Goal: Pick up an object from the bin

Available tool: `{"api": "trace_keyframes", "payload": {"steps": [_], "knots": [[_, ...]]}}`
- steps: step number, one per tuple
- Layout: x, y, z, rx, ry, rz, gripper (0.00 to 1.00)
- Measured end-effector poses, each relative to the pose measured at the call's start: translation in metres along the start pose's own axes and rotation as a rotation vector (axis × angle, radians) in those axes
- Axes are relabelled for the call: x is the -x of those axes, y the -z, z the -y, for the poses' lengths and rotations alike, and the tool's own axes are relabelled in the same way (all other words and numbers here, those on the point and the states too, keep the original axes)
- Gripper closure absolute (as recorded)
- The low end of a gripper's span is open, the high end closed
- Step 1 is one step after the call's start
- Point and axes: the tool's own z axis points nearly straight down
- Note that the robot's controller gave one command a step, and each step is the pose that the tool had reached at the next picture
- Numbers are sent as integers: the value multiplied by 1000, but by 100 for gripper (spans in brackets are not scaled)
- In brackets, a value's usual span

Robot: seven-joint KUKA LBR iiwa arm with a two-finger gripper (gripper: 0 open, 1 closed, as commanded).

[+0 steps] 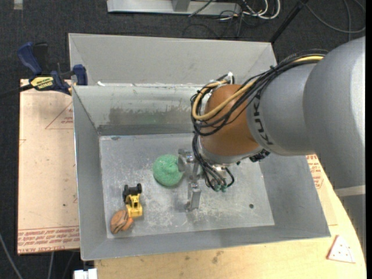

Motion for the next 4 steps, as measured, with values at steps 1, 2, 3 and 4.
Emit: {"api": "trace_keyframes", "payload": {"steps": [1,2,3,4], "knots": [[21,-13,-5,-2,-62,-1,0],[43,-13,-22,-2,-54,2,0],[84,-12,-37,-2,12,1,0],[100,-13,-64,-4,49,0,0]]}}
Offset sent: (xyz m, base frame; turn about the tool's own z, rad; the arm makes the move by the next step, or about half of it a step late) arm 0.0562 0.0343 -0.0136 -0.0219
